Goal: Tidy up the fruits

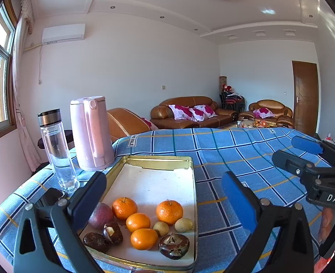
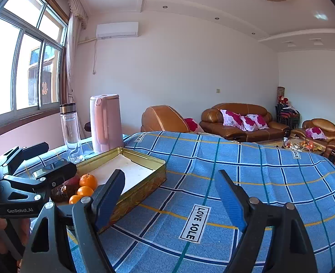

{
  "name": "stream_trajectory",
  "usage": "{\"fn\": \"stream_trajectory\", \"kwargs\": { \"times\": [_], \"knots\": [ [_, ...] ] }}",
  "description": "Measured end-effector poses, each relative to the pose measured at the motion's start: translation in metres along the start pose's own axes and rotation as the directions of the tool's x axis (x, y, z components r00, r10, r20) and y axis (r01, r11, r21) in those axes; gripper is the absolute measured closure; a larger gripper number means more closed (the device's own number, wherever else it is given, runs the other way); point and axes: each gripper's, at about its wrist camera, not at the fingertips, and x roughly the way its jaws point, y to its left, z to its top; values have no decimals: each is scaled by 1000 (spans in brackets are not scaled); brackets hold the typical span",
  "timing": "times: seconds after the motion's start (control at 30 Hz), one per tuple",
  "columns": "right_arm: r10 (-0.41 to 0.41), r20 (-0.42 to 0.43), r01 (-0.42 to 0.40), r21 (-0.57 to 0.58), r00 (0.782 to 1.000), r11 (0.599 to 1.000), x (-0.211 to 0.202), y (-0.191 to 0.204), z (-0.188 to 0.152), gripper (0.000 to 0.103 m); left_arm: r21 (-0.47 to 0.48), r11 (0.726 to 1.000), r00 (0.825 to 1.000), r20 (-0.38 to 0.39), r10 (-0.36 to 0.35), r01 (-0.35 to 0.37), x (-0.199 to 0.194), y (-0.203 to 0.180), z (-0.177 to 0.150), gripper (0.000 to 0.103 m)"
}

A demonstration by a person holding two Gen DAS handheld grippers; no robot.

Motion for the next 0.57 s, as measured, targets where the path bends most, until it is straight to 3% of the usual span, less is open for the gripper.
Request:
{"fn": "stream_trajectory", "kwargs": {
  "times": [0.57],
  "knots": [
    [-8,-17,9,15,1000,1000,0,-8,-7,21,19,1000,1000,-25,-13,13,6,-7,-6,0]
  ]
}}
